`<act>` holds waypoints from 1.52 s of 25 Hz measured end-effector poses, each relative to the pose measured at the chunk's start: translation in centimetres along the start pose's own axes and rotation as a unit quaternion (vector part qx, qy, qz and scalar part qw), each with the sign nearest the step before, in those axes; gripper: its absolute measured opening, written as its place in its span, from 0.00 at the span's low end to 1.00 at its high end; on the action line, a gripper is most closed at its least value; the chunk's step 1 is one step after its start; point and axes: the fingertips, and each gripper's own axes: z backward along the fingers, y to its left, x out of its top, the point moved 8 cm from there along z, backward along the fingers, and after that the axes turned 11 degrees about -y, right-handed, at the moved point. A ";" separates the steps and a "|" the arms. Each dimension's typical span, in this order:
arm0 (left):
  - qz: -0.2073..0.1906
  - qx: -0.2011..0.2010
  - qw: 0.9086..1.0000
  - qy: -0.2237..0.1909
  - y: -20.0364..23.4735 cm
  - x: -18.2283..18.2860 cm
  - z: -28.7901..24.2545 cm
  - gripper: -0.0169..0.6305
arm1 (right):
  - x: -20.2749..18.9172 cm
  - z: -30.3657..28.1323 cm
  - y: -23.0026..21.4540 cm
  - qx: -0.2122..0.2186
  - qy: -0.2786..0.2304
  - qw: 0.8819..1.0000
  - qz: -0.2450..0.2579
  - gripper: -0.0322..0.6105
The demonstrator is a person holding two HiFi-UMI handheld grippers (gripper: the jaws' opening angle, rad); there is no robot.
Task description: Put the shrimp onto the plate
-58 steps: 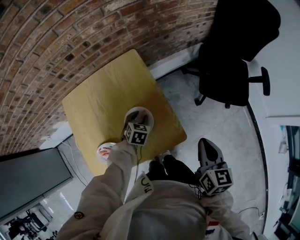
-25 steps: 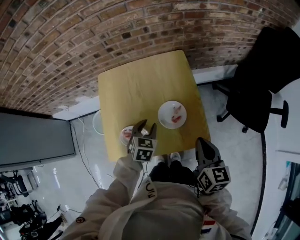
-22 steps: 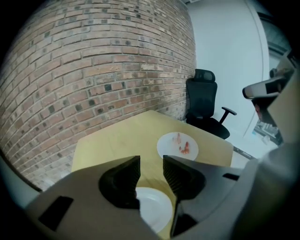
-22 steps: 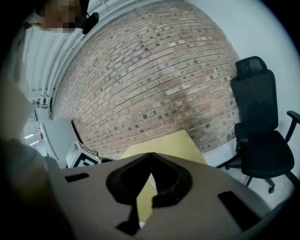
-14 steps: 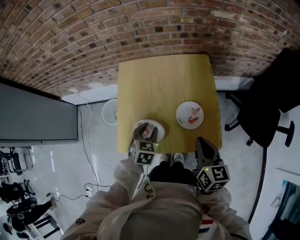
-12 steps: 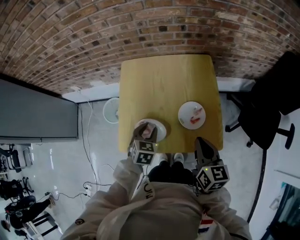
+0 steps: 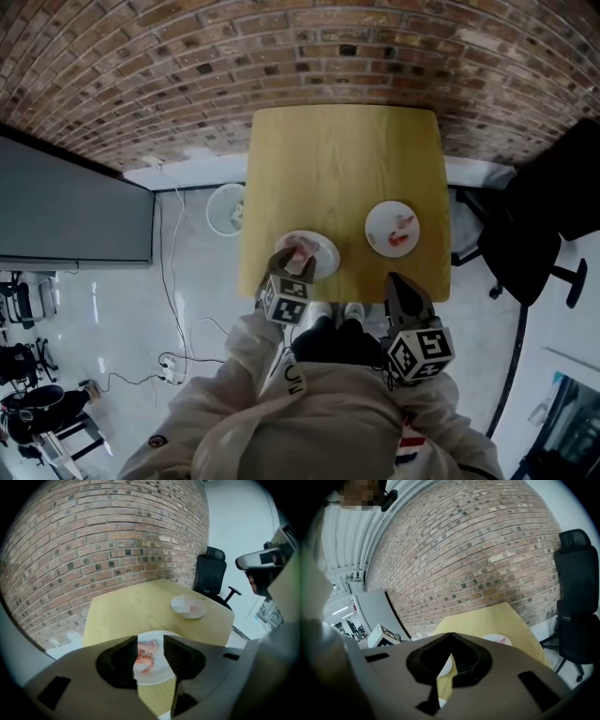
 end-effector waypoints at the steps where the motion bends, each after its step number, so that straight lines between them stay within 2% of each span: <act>1: 0.000 0.000 1.000 0.001 0.0 -0.1 -0.2 0.27 | 0.0 0.0 -0.1 -0.002 0.001 1.000 0.001 0.09; 15: 0.011 -0.009 0.999 0.040 0.5 -1.4 -4.2 0.40 | -0.1 0.3 -2.1 -0.031 0.015 0.999 -0.002 0.09; 38: 0.041 0.000 0.997 0.066 1.1 -2.5 -7.1 0.42 | -0.4 -0.2 -3.9 -0.039 0.031 0.999 -0.008 0.09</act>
